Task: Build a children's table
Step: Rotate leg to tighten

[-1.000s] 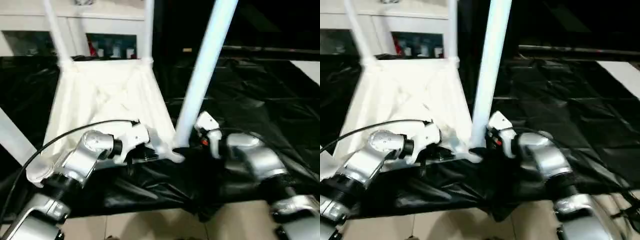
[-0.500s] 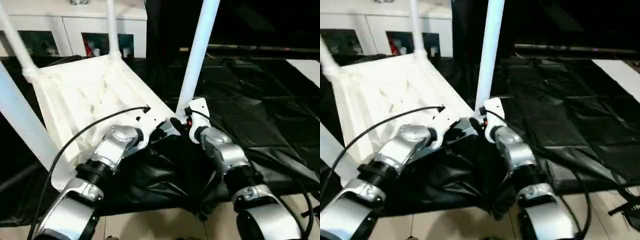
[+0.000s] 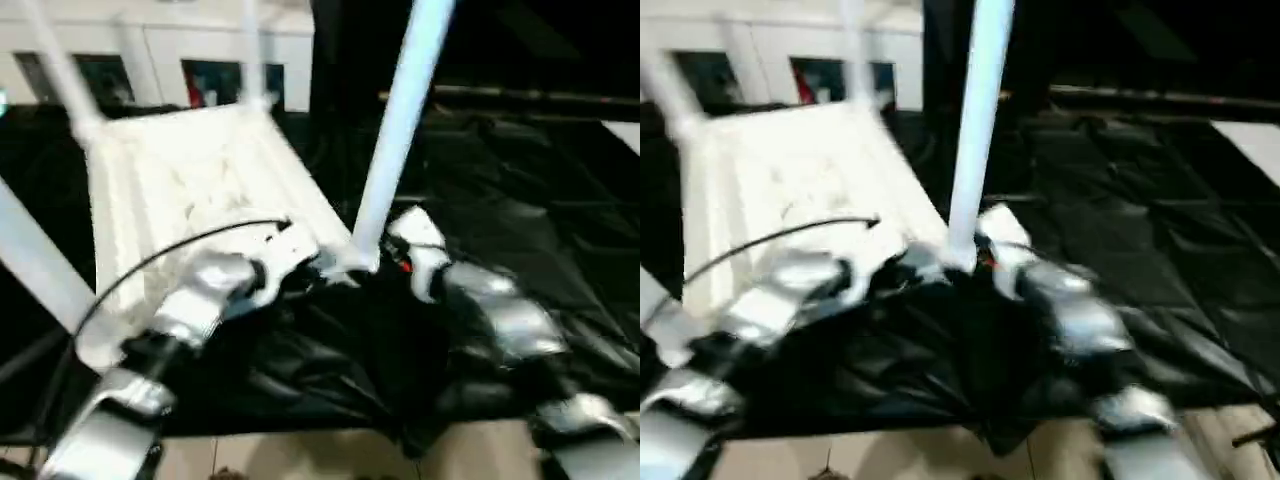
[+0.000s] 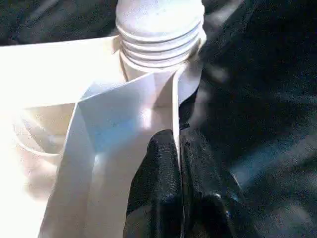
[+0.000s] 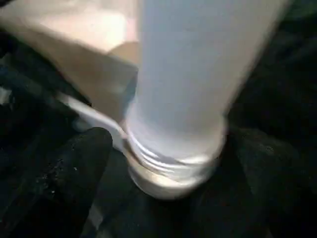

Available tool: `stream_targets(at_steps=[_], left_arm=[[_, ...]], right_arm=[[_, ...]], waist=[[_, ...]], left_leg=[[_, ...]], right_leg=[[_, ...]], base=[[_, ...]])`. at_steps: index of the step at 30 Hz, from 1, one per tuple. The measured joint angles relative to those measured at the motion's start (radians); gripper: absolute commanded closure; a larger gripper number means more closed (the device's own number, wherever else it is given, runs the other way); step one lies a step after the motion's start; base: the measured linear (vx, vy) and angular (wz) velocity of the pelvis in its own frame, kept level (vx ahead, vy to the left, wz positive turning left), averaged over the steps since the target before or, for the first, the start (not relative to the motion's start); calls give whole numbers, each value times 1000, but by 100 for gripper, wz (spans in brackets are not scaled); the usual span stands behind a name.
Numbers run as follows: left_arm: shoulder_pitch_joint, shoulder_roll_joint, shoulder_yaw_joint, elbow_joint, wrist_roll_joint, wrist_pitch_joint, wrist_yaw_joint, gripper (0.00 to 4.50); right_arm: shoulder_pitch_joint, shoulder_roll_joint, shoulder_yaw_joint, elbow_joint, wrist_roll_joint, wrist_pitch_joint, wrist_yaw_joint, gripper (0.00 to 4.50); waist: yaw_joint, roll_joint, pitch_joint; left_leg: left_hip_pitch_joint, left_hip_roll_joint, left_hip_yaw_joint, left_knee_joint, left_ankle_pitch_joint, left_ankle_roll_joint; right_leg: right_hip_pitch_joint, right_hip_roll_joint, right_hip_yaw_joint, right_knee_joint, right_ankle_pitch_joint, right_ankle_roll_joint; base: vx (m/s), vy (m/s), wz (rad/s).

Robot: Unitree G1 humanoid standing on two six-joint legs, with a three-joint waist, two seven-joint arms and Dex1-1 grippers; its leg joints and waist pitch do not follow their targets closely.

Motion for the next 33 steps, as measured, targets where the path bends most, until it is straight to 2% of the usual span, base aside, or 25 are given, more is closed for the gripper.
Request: stream_targets(at_steps=[7,13,17,19,21,23,33], left_arm=[[55,62,-11,-83,-55,-14,-176,450],[70,68,-23,-113,-64,-3,-223,450],[72,72,-20,-113,-65,-3,-224,450],[72,72,-19,-113,-65,-3,-225,450],[72,73,-18,-113,-65,-3,-225,450],[72,74,-14,-110,-65,-3,-224,450],[73,77,-4,-109,-65,-2,-220,450]], right_arm=[[38,-118,34,-156,62,59,208,14],[38,-116,68,-169,62,74,250,14],[38,-100,68,-153,59,74,244,14],[37,-97,70,-148,57,74,244,40],[36,-95,73,-147,57,75,247,40],[29,-87,75,-133,58,75,250,72],[27,-67,76,-128,64,83,251,157]], waist=[[6,0,0],[5,0,0],[2,0,0],[1,0,0],[1,0,0],[0,-1,1],[-3,-1,1]], left_leg=[[0,1,6,2,0,0],[0,2,8,3,0,0],[0,2,8,4,0,0],[0,2,8,4,0,0],[1,2,9,4,0,0],[0,2,9,4,0,0],[1,2,8,5,0,0]], right_leg=[[0,-2,2,0,0,0],[1,-2,3,1,-2,4],[1,-2,4,1,-2,4],[1,-2,4,2,-2,4],[1,-2,4,3,-2,4],[1,-2,4,4,-2,4],[0,-1,5,5,-2,4]], base=[[0,0,0],[0,0,0],[0,0,0],[0,0,0],[0,0,0],[0,0,0],[0,0,0]])
